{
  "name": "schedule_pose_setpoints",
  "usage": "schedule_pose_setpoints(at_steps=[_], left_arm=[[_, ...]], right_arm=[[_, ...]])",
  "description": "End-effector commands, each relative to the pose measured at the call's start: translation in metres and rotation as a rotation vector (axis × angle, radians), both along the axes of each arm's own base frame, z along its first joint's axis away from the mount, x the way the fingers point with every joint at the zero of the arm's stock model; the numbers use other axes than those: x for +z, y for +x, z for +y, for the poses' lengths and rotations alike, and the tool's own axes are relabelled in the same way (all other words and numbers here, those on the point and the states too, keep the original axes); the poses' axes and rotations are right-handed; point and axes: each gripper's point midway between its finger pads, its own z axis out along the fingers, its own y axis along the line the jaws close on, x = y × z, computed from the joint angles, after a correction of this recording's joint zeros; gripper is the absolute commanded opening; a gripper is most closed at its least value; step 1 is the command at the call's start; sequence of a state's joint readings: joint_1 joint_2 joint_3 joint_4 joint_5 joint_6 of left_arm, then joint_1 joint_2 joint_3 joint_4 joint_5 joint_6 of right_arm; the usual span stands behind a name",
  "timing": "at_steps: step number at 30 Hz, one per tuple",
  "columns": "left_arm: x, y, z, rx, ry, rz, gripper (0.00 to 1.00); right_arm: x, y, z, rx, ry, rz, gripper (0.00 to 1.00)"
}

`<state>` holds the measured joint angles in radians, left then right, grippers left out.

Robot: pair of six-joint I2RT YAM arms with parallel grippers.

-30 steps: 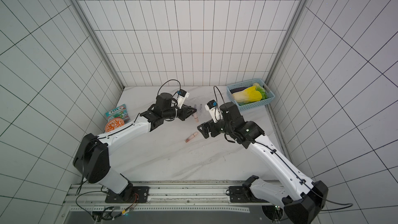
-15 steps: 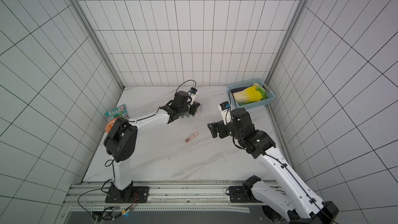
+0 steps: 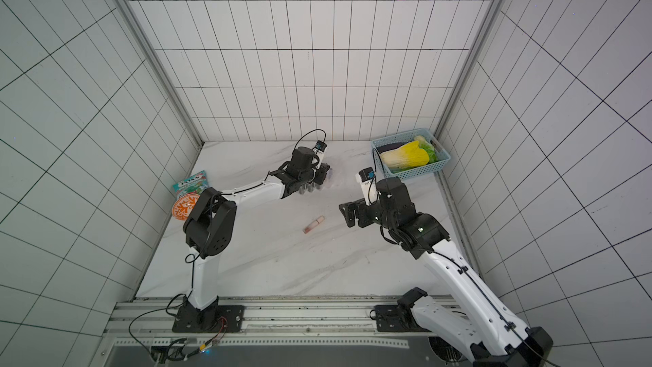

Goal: Arrange the lipsticks in the organizer
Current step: Place the lipstick in the storage box.

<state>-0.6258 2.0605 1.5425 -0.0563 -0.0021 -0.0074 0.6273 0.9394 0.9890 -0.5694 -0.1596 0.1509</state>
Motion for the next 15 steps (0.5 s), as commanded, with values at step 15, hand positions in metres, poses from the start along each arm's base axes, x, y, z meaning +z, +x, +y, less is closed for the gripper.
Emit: schedule_pose_setpoints(at_steps=[15], left_arm=[[0.031, 0.003, -0.014, -0.035, -0.084, -0.05, 0.07]], right_arm=[[-0.012, 0.001, 0.003, 0.012, 0.005, 0.038, 1.0]])
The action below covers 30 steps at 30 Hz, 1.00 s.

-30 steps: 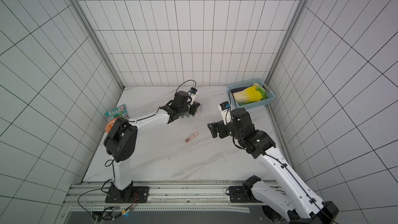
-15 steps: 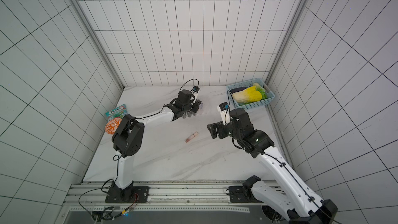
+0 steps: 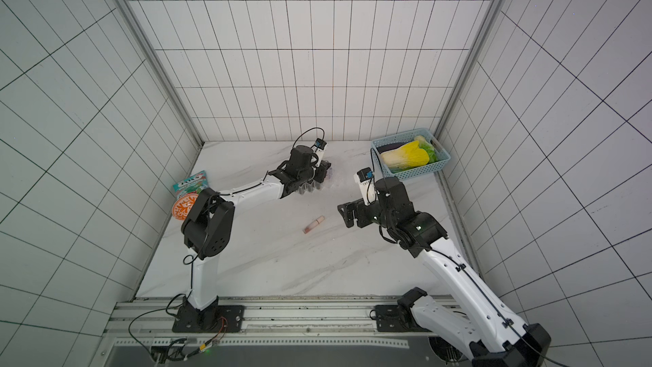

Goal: Arrange the lipsticks in the organizer
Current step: Place the lipstick in the storage box.

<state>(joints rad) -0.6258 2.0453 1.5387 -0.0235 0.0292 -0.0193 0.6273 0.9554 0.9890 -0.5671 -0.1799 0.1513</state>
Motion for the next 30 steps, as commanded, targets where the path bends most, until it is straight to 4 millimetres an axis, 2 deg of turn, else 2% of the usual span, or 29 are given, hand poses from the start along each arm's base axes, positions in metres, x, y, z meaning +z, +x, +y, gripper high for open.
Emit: schedule_pose_setpoints(at_steps=[1, 6, 13, 17, 23, 30], left_arm=[[0.013, 0.007, -0.008, -0.011, -0.034, -0.026, 0.07], [-0.009, 0.012, -0.013, -0.014, -0.013, 0.024, 0.1], [-0.024, 0.016, -0.01, 0.008, 0.025, 0.045, 0.11], [-0.027, 0.013, -0.002, 0.023, 0.029, 0.056, 0.11], [-0.037, -0.002, 0.01, 0.034, 0.037, 0.094, 0.1], [-0.03, -0.012, 0.03, 0.07, 0.039, 0.116, 0.1]], right_arm=[[-0.008, 0.001, -0.001, -0.004, 0.004, 0.021, 1.0], [-0.007, 0.0, -0.001, -0.001, 0.007, 0.017, 1.0], [-0.008, -0.001, -0.001, 0.003, 0.006, 0.018, 0.99], [-0.008, -0.001, 0.0, 0.008, 0.007, 0.019, 0.99], [-0.011, -0.001, 0.003, 0.023, 0.005, 0.03, 0.98], [-0.011, -0.004, 0.006, 0.044, 0.011, 0.05, 0.97]])
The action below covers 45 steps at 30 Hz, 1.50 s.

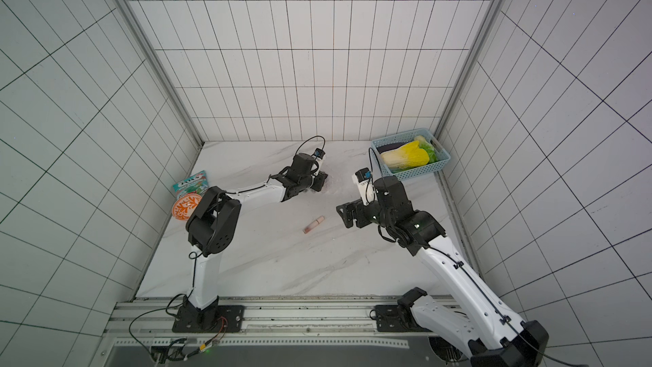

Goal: Arrange the lipsticks in the organizer
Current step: Place the lipstick in the storage box, then pick up the lipstick at the center of the board.

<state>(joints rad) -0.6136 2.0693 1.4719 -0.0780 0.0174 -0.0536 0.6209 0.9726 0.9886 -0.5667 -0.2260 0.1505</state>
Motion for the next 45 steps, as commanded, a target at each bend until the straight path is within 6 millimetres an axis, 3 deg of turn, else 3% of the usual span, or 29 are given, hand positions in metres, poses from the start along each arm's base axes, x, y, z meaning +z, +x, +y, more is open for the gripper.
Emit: schedule_pose_setpoints(at_steps=[1, 3, 7, 11, 14, 16, 18, 21, 23, 28, 35, 45], left_arm=[[0.025, -0.001, 0.012, 0.033, -0.026, -0.015, 0.11], [0.026, -0.001, 0.015, 0.038, -0.028, -0.015, 0.22], [0.044, -0.005, 0.019, 0.051, -0.062, -0.022, 0.6], [0.075, -0.015, 0.033, 0.084, -0.114, -0.066, 0.76], [0.093, -0.02, 0.064, 0.168, -0.181, -0.064, 0.76], [0.098, -0.021, 0.098, 0.263, -0.258, -0.035, 0.76], [0.094, -0.025, 0.132, 0.357, -0.33, 0.006, 0.76], [0.081, -0.042, 0.172, 0.447, -0.443, 0.055, 0.75], [0.078, -0.053, 0.191, 0.486, -0.484, 0.053, 0.74], [0.097, -0.068, 0.228, 0.546, -0.547, 0.002, 0.73], [0.111, -0.08, 0.252, 0.576, -0.588, -0.039, 0.71], [0.112, -0.08, 0.256, 0.563, -0.603, -0.033, 0.7]], right_arm=[[-0.009, -0.003, 0.003, 0.027, -0.003, 0.032, 0.97], [-0.015, -0.005, 0.008, 0.056, -0.011, 0.072, 0.95], [-0.033, -0.01, 0.022, 0.121, -0.054, 0.153, 0.92], [-0.047, -0.013, 0.034, 0.159, -0.127, 0.175, 0.92], [-0.058, -0.014, 0.04, 0.182, -0.202, 0.181, 0.93], [-0.071, -0.014, 0.043, 0.191, -0.274, 0.192, 0.94], [-0.084, -0.012, 0.047, 0.203, -0.349, 0.191, 0.99], [-0.107, -0.017, 0.05, 0.235, -0.48, 0.216, 0.99], [-0.118, -0.015, 0.055, 0.253, -0.557, 0.213, 0.99], [-0.141, -0.008, 0.068, 0.318, -0.672, 0.222, 0.99], [-0.164, 0.007, 0.097, 0.421, -0.723, 0.224, 0.99], [-0.204, 0.021, 0.116, 0.508, -0.831, 0.283, 0.99]])
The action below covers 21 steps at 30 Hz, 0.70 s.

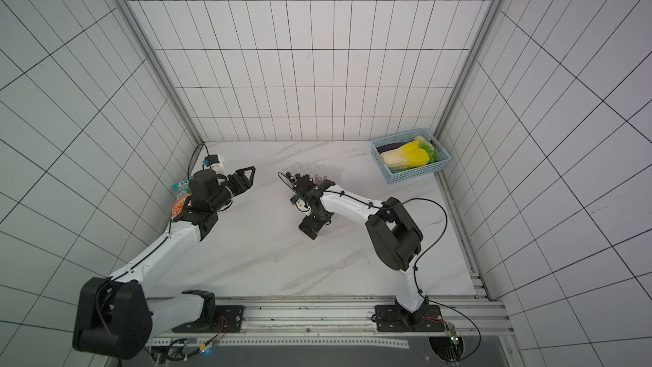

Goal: Arrange the lipsticks in the organizer
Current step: Pick up the lipstick at the center of the board.

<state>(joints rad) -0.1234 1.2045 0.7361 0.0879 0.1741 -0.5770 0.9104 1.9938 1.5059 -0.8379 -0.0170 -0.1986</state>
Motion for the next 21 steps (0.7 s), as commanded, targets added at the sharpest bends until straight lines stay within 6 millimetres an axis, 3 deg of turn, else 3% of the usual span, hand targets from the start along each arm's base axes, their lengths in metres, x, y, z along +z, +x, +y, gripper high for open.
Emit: schedule_pose_setpoints(at_steps=[1, 12, 21], left_arm=[[0.002, 0.0, -0.002, -0.016, -0.007, -0.011, 0.7], [0.001, -0.001, -0.001, -0.019, 0.003, -0.01, 0.69], [0.003, 0.0, -0.004, -0.032, -0.007, -0.014, 0.68]], right_arm=[[-0.004, 0.001, 0.001, 0.05, -0.055, 0.009, 0.99], [-0.03, 0.01, 0.012, 0.078, -0.095, 0.047, 0.99], [-0.033, -0.005, -0.007, 0.011, -0.108, 0.084, 0.55]])
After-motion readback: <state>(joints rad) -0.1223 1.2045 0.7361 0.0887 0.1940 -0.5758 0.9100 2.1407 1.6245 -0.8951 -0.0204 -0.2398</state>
